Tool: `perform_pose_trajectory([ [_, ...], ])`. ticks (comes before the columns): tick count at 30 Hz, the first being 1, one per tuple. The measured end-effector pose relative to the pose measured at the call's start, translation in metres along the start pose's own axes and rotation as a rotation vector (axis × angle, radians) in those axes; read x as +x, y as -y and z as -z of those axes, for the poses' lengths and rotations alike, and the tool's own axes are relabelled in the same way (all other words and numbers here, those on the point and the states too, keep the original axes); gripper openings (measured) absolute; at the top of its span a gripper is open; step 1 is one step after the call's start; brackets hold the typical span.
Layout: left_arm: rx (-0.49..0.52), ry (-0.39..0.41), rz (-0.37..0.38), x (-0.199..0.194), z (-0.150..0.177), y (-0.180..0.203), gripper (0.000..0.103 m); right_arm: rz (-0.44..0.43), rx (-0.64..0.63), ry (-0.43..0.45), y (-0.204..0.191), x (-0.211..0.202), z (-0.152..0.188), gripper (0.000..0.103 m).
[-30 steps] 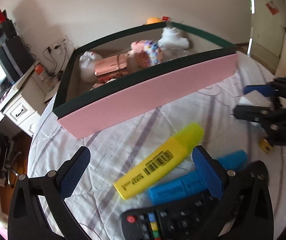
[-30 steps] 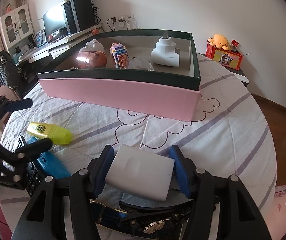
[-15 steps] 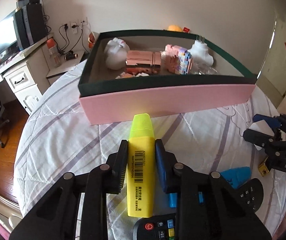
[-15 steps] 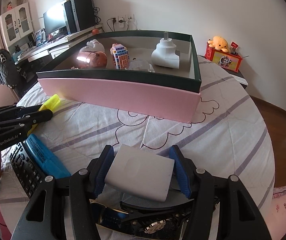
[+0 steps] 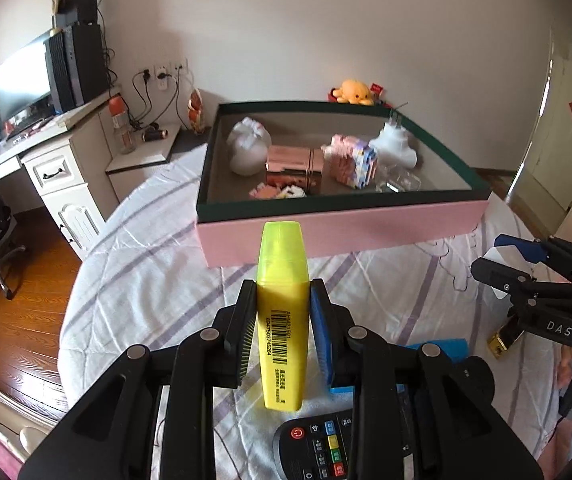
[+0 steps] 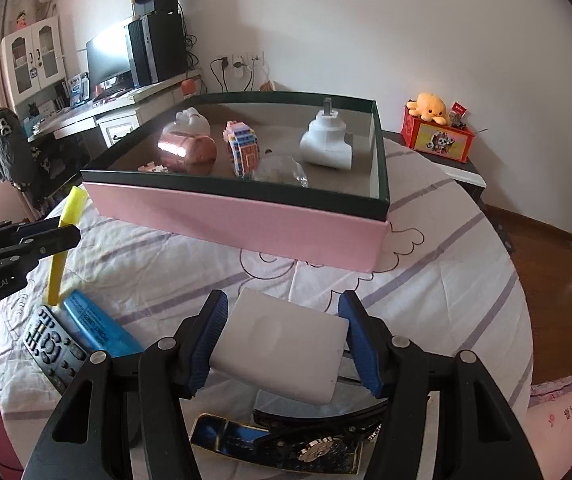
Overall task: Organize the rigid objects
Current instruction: 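Carry the highlighter and charger into the pink box and open both grippers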
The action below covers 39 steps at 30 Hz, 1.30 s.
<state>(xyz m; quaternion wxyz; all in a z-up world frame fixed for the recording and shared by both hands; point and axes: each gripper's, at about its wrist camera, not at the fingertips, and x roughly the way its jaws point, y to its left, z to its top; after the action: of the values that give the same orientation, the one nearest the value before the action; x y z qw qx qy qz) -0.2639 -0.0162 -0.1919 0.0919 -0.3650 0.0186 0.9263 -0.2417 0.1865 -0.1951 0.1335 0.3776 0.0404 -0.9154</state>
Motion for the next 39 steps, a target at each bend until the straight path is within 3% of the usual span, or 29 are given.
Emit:
perform_pose_trajectory([
  [18,0.03,0.103,0.032,-0.054,-0.019,0.018,0.027,-0.01,-0.048,0.091,-0.019,-0.043,-0.025,0.059],
  [22,0.05,0.114,0.011,-0.057,-0.028,0.023,0.027,-0.005,-0.063,0.107,-0.019,-0.049,-0.035,0.059],
  [31,0.129,0.139,0.001,-0.039,-0.079,0.039,0.027,0.013,-0.093,0.136,-0.005,-0.043,-0.074,0.059],
  [39,0.141,0.121,0.015,0.006,-0.131,0.044,0.027,0.029,-0.098,0.095,0.018,-0.004,-0.109,0.059],
])
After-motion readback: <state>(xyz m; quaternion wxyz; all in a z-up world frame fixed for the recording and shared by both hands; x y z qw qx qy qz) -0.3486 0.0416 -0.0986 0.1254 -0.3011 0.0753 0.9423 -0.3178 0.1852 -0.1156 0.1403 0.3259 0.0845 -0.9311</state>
